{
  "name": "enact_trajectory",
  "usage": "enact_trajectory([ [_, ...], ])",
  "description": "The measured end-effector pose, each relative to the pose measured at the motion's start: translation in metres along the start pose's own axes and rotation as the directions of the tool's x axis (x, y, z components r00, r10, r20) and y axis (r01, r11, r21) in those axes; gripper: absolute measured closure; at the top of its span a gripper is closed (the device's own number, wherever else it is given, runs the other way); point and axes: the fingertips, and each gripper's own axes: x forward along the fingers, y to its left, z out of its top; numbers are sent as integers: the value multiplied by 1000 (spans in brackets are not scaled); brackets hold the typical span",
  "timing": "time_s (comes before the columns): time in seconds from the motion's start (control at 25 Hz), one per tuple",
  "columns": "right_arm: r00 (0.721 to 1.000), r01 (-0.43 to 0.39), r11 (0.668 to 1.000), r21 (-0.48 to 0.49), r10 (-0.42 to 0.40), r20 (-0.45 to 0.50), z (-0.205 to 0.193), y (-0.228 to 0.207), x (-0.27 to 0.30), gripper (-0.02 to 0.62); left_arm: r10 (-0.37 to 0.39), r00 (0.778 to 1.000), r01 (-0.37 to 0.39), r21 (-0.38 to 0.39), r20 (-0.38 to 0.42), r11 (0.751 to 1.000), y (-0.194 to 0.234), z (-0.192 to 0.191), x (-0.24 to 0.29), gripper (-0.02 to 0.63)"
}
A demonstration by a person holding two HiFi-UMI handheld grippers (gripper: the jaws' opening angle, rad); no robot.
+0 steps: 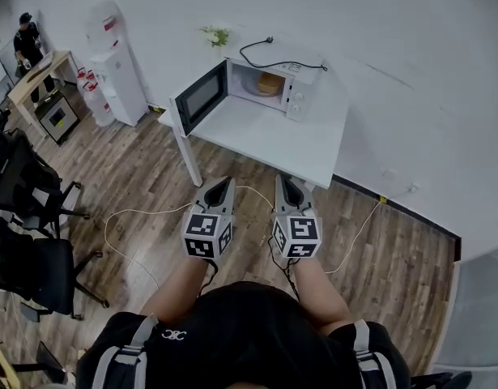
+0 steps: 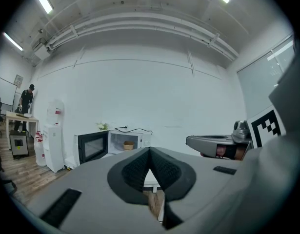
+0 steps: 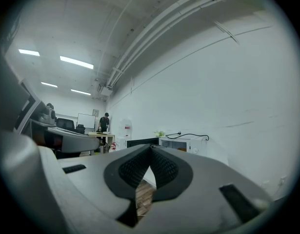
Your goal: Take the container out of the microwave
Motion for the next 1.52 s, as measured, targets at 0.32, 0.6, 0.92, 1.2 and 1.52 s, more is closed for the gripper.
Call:
enact_trajectory([
  [0.32,999,54,998,13,-54,6,-8,17,14,591,-24,999,24,-17,-22,1000,36,-14,-5,594],
  [0.6,998,66,998,26,-66,4,-15,13,39,591,-20,1000,20,-23,-17,1000,59,-16,13,594],
  [0.92,997,75,995,68,-76,16,-23,-12,91,591,-11,999,11,-6,-32,1000,85,-19,58,594],
  [1.2,995,82,994,65,-86,54,-15,-48,156,591,-14,999,14,12,-39,1000,111,-10,133,594],
  [1.52,995,85,995,47,-87,45,-13,-98,249,591,-25,998,27,27,-56,999,141,6,240,594],
])
